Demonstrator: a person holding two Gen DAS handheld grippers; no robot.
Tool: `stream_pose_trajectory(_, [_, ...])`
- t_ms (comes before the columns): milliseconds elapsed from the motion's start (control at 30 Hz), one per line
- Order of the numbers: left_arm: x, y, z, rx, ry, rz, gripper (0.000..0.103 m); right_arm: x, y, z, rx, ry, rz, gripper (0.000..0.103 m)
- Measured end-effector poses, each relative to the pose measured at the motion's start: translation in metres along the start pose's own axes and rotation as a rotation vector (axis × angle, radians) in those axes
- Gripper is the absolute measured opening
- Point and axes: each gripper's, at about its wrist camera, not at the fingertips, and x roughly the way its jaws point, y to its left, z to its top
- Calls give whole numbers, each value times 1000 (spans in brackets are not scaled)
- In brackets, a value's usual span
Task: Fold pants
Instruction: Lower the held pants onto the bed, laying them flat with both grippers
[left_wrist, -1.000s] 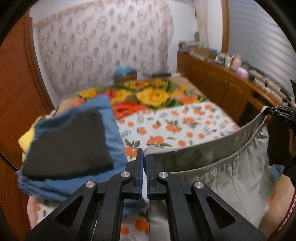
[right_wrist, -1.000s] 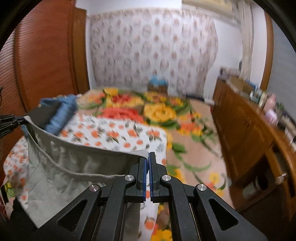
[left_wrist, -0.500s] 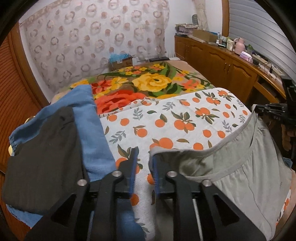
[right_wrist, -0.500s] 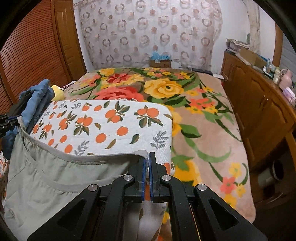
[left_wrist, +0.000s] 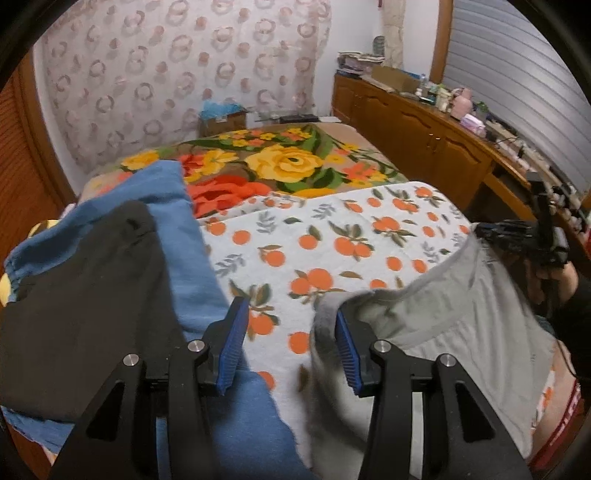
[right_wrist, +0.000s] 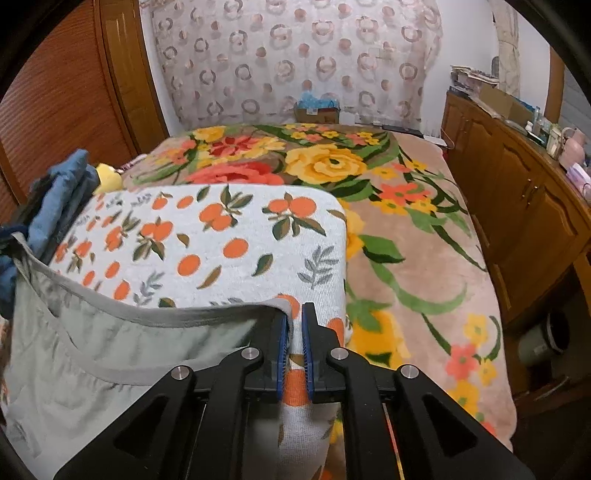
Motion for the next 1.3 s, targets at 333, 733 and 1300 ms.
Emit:
stream_pose_trajectory(333, [11,-22,-14,52,37,5,77,-6,5,0,0,-17,-5,8])
stream_pose_trajectory(733, [34,-46,-27,68,59,20,61,-48,6,-27,10,-81,-5,39])
stream_pose_trajectory(1300, [50,-34,-26,-12,56,83,28,-30,4,-19,31,19,43,36])
